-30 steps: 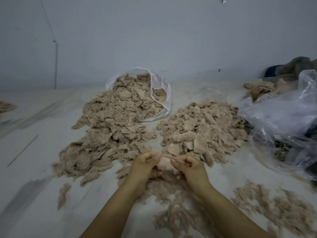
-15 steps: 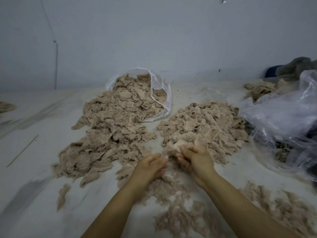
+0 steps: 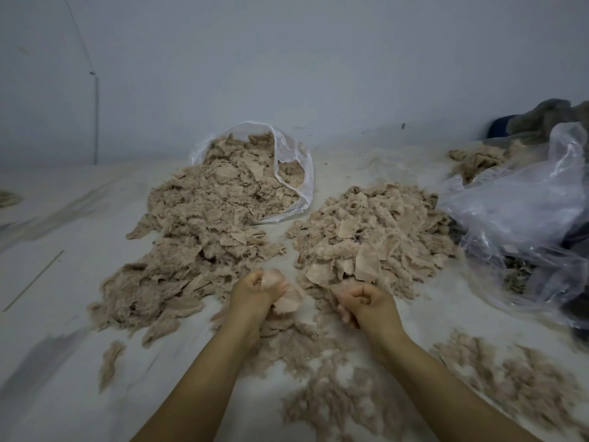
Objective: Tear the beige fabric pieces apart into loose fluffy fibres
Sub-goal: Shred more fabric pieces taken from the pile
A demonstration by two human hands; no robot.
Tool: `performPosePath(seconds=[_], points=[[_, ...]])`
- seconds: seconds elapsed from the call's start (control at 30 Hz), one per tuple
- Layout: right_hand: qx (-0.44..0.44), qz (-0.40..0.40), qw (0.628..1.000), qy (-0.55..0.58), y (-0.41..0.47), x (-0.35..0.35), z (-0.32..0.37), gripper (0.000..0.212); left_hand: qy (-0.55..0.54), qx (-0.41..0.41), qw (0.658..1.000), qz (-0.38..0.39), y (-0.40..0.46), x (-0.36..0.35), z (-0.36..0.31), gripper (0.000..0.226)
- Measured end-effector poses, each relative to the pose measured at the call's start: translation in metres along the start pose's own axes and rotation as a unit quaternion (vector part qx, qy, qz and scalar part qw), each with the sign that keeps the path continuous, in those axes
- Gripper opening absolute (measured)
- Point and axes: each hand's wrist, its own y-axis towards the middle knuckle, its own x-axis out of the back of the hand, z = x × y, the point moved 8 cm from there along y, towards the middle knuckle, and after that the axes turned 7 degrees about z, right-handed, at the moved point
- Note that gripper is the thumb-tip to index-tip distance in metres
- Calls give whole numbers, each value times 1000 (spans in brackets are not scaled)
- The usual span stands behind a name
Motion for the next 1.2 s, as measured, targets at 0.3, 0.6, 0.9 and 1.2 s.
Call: performPosePath(seconds=[0.3, 0.6, 0.9, 1.2], points=[[-1, 112, 887, -447, -1, -35, -16, 34, 20, -26, 978, 205, 8, -68, -32, 46], [-48, 83, 990, -105, 4, -29, -22, 15, 245, -93, 939, 221, -3, -21, 18, 15], [-45, 50, 998, 0, -3, -21, -27, 23, 318, -104, 914, 231, -5, -7, 11, 19], [-10, 47, 998, 41, -11, -35, -15, 15, 279, -113, 907, 293, -18, -50, 7, 12]])
